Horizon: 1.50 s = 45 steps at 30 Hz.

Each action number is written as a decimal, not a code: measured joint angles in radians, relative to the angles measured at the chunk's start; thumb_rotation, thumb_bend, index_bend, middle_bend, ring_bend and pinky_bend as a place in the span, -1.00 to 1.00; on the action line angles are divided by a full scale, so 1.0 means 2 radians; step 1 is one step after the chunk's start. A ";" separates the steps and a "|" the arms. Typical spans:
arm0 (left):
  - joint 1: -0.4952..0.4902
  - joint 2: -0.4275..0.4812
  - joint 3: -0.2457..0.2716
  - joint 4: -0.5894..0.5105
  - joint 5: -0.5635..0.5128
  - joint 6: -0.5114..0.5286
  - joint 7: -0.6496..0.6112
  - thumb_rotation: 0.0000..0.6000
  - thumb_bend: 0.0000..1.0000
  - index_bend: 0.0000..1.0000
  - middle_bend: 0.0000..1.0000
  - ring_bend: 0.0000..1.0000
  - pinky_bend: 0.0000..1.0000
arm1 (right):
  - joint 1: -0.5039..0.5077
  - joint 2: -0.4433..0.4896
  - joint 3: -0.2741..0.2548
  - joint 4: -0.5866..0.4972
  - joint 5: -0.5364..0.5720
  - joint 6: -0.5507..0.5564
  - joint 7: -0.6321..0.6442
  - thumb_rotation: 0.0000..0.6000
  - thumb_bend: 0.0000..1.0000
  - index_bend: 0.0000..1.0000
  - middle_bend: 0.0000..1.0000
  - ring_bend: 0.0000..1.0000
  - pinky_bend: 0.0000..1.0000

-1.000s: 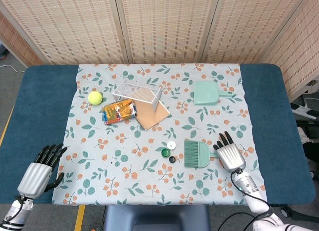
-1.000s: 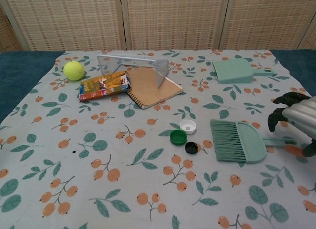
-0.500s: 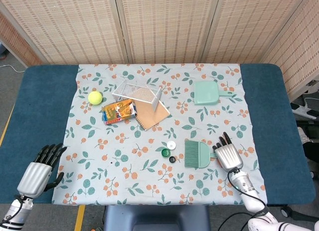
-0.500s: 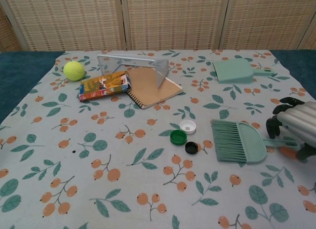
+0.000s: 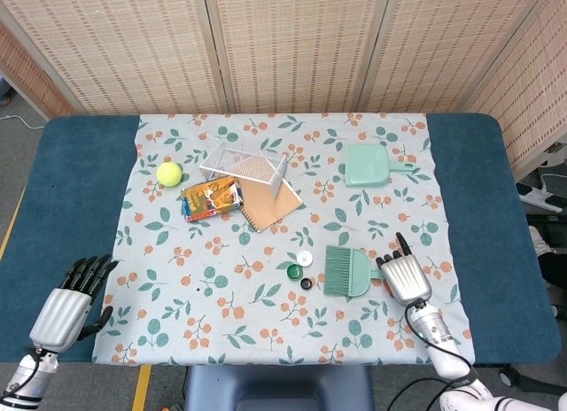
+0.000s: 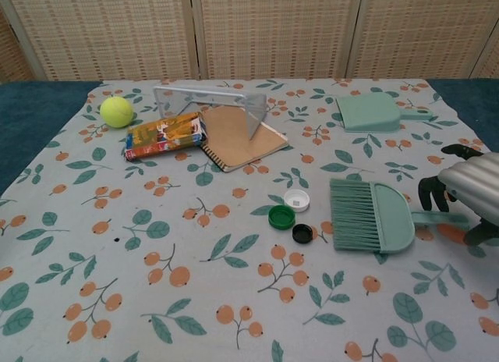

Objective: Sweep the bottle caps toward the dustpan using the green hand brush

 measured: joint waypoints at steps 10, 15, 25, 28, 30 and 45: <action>0.000 -0.001 0.001 -0.002 0.002 -0.001 0.003 1.00 -0.21 -1.00 -1.00 -1.00 -0.84 | -0.002 0.047 -0.008 -0.038 -0.061 0.047 0.048 1.00 -0.11 0.93 0.57 0.14 -1.00; 0.000 -0.003 0.001 -0.004 0.003 -0.002 0.007 1.00 -0.21 -1.00 -1.00 -1.00 -0.84 | 0.006 0.109 -0.017 -0.114 -0.116 0.064 0.045 1.00 -0.11 0.93 0.58 0.14 -1.00; -0.001 -0.003 0.002 -0.004 0.006 -0.001 0.007 1.00 -0.21 -1.00 -1.00 -1.00 -0.84 | 0.052 0.138 -0.004 -0.232 -0.114 -0.016 -0.160 1.00 -0.11 0.93 0.58 0.14 -1.00; 0.000 -0.002 0.001 -0.003 0.004 0.000 0.005 1.00 -0.21 -1.00 -1.00 -1.00 -0.84 | 0.070 0.130 0.006 -0.251 -0.094 -0.045 -0.254 1.00 -0.11 0.93 0.58 0.14 -1.00; 0.001 -0.002 0.001 -0.003 0.005 0.001 0.005 1.00 -0.21 -1.00 -1.00 -1.00 -0.84 | 0.084 0.120 0.014 -0.260 -0.072 -0.064 -0.319 1.00 -0.11 0.93 0.58 0.14 -1.00; -0.001 -0.004 -0.001 0.000 0.000 -0.004 0.007 1.00 -0.21 -1.00 -1.00 -1.00 -0.84 | 0.206 0.017 0.036 -0.251 0.171 -0.108 -0.613 1.00 -0.11 0.93 0.58 0.14 -1.00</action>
